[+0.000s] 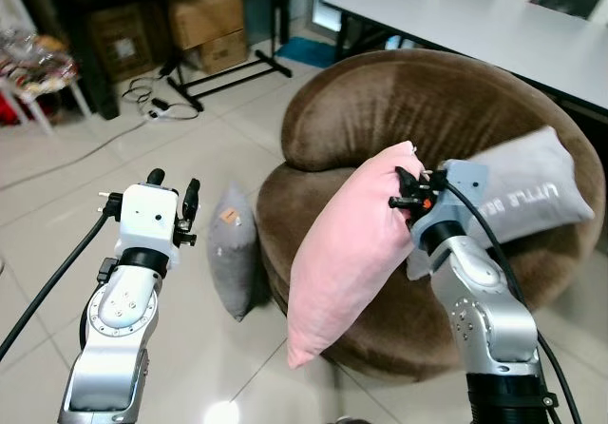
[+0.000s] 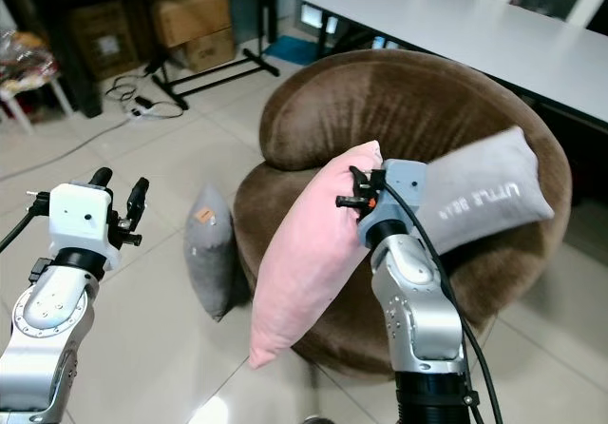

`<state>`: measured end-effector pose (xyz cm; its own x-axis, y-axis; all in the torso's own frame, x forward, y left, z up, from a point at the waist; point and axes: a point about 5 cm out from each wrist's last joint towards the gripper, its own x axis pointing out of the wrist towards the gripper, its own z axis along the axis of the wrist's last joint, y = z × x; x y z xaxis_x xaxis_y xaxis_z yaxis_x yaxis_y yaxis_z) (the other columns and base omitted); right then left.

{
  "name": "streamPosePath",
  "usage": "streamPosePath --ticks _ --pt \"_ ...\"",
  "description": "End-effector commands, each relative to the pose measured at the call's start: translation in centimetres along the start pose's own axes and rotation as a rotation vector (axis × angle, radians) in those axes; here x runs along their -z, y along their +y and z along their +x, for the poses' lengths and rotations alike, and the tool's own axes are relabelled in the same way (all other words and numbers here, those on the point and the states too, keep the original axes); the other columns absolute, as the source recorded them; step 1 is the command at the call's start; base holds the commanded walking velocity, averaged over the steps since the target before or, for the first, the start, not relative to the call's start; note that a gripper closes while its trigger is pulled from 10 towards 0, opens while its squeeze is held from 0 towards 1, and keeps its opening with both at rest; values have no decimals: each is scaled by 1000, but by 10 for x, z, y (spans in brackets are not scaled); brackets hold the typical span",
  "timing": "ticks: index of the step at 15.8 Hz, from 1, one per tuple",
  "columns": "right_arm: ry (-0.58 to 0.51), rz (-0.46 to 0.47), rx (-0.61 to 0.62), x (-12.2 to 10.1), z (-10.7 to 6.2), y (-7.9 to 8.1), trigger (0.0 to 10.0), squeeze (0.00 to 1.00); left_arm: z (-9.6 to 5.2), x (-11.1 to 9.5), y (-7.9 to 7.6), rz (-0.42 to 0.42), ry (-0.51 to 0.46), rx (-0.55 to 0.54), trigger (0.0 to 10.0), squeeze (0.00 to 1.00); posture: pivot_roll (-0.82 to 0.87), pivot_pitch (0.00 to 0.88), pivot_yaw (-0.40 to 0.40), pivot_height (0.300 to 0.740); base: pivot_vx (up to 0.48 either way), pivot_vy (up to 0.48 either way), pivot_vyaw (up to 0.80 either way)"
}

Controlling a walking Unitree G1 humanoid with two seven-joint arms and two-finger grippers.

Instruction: Move the pillow to the sofa from floor

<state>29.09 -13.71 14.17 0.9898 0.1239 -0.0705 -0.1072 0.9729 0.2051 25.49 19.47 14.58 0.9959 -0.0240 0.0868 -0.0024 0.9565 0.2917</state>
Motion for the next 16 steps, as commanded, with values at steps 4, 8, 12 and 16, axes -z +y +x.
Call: streamPosePath --ticks 4,8,12,16 --pt "-55 -5 1 -11 0 0 10000 0 1 -1 -2 -2 -1 18 10000 0 13 0 -23 740 0 346 -800" --pt "-54 -6 -4 -11 0 1 10000 0 1 -1 -2 -3 -2 16 10000 0 15 0 -23 740 0 357 -800" --pt "-62 -21 -25 -11 0 4 10000 0 1 -3 0 -31 -11 -2 10000 0 14 0 -22 740 0 149 -600" --pt "-45 -49 -81 -9 0 11 10000 0 1 -3 3 -38 -16 -3 10000 0 15 0 -25 740 69 0 0"
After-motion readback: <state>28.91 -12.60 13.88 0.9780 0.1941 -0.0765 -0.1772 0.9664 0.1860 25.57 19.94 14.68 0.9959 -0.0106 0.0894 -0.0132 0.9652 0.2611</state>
